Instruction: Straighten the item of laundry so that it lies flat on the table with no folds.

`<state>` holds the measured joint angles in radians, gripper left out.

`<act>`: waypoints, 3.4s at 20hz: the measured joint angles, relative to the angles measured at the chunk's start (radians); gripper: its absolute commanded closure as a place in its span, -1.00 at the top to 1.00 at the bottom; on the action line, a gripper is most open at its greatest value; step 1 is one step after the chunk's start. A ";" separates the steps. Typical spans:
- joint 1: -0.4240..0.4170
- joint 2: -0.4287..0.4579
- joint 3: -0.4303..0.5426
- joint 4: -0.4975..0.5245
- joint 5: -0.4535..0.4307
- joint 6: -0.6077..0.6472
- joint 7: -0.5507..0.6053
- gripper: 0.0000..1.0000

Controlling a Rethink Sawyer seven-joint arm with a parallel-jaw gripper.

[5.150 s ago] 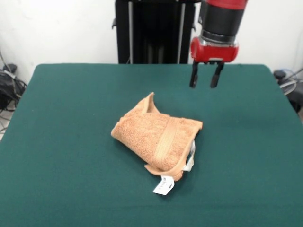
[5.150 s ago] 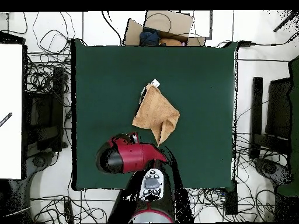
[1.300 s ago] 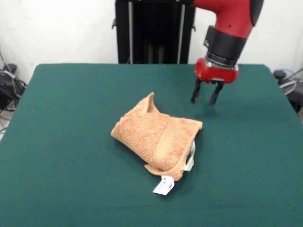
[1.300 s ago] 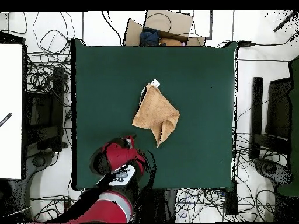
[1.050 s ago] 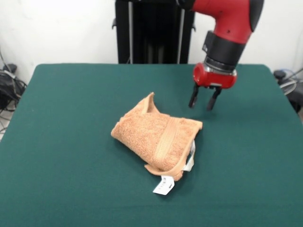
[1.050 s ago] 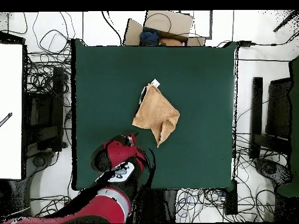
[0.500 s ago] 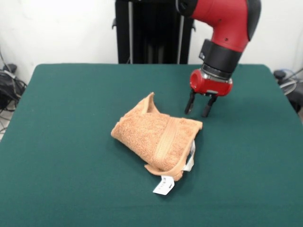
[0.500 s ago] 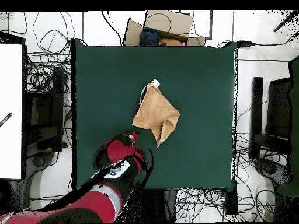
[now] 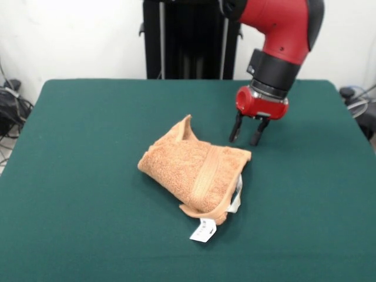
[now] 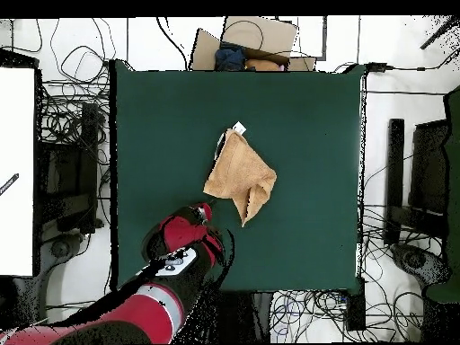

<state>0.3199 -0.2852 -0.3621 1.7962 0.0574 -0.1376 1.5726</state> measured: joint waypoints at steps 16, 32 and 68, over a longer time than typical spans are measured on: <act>-0.027 0.004 0.000 -0.056 0.000 0.034 0.000 1.00; -0.053 0.014 0.002 -0.092 -0.026 0.035 0.000 1.00; -0.063 0.034 0.003 -0.114 -0.038 0.035 0.000 -1.00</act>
<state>0.2569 -0.2515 -0.3588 1.6821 0.0198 -0.1025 1.5729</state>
